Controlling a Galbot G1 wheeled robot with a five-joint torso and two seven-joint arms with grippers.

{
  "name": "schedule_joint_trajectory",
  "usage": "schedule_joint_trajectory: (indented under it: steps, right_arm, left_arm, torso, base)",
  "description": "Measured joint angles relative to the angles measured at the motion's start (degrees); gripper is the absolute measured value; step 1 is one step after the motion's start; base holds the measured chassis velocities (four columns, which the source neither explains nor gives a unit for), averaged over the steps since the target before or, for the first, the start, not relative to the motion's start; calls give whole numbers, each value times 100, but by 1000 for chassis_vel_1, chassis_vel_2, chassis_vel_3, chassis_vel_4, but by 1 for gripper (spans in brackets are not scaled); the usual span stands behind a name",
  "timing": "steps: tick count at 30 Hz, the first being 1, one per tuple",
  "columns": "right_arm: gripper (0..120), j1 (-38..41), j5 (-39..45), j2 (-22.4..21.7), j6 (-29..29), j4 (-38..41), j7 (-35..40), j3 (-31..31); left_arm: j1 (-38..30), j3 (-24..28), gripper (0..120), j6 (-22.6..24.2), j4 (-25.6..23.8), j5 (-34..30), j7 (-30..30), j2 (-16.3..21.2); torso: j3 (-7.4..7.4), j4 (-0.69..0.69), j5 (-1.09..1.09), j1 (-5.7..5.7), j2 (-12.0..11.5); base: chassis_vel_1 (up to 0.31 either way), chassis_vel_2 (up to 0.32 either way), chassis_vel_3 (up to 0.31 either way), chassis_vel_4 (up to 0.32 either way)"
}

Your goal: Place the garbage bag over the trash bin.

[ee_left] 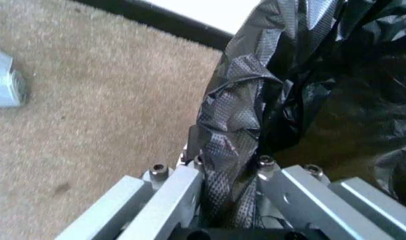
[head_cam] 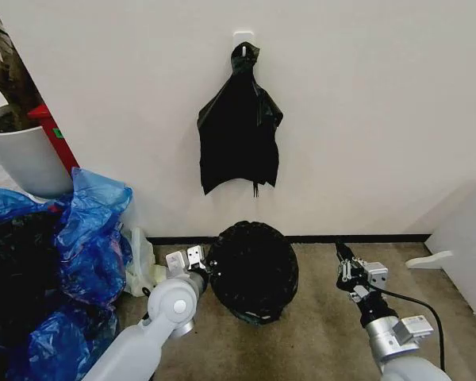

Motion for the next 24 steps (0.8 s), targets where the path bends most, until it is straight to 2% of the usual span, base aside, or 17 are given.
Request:
schedule_joint_trajectory:
  steps: [4, 7, 10, 11, 14, 18, 20, 22, 24]
  right_arm:
    - [0, 34, 13, -12, -18, 11, 53, -21]
    - [0, 63, 56, -39, -70, 35, 147, -35]
    - [13, 89, 99, -70, -112, 60, 189, -40]
    - [13, 89, 99, -70, -112, 60, 189, -40]
    - [23, 116, 104, -81, -117, 76, 227, -51]
    - [43, 137, 121, -96, -119, 85, 292, -55]
    - [45, 136, 127, -99, -119, 86, 295, -55]
    - [51, 135, 148, -106, -120, 94, 311, -53]
    - [63, 148, 196, -109, -130, 100, 350, -58]
  left_arm:
    - [35, 14, 1, 39, 20, 66, -16, 0]
    - [67, 14, 8, 42, 25, 44, 82, -10]
    - [115, 8, 21, 41, -28, -94, 151, -25]
    - [115, 8, 21, 41, -28, -94, 151, -25]
    - [199, -18, 32, 43, -102, -132, 227, -1]
    - [357, -130, 51, 47, -293, -181, 211, 103]
    - [380, -144, 52, 47, -326, -182, 208, 117]
    - [454, -181, 60, 47, -424, -182, 199, 149]
    - [558, -223, 71, 47, -565, -171, 144, 186]
  torso:
    - [0, 0, 0, 0, 0]
    - [0, 0, 0, 0, 0]
    - [0, 0, 2, 0, 0]
    - [0, 0, 2, 0, 0]
    - [0, 0, -1, 0, 0]
    - [0, 0, 0, 0, 0]
    - [0, 0, 0, 0, 0]
    - [0, 0, 0, 0, 0]
    - [0, 0, 0, 0, 0]
  base:
    - [0, 0, 0, 0]
    - [0, 0, 0, 0]
    - [0, 0, 0, 0]
    - [0, 0, 0, 0]
    - [0, 0, 0, 0]
    - [0, 0, 0, 0]
    - [0, 0, 0, 0]
    - [0, 0, 0, 0]
    - [0, 0, 0, 0]
